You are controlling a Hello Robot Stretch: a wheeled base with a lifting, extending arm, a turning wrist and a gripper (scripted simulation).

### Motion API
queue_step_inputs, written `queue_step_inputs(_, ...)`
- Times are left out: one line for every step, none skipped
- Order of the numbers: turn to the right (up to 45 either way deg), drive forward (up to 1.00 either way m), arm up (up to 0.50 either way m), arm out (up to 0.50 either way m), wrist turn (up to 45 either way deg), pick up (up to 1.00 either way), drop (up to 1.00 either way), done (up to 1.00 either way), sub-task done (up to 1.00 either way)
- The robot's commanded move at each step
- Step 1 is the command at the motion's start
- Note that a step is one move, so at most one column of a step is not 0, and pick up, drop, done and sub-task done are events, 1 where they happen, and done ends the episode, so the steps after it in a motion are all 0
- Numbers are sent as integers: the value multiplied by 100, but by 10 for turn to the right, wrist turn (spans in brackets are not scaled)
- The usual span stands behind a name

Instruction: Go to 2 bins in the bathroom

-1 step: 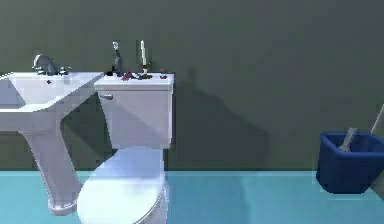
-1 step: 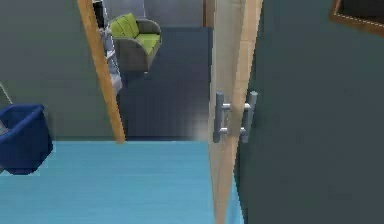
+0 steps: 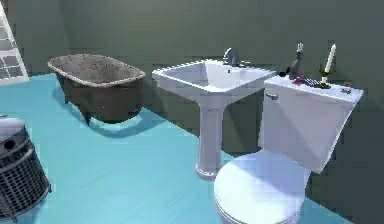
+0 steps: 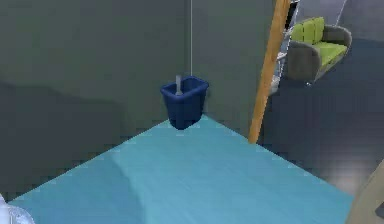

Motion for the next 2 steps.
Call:
queue_step_inputs(-420,0,0,0,0,0,0,0,0)
queue_step_inputs(0,90,0,0,0,0,0,0,0)
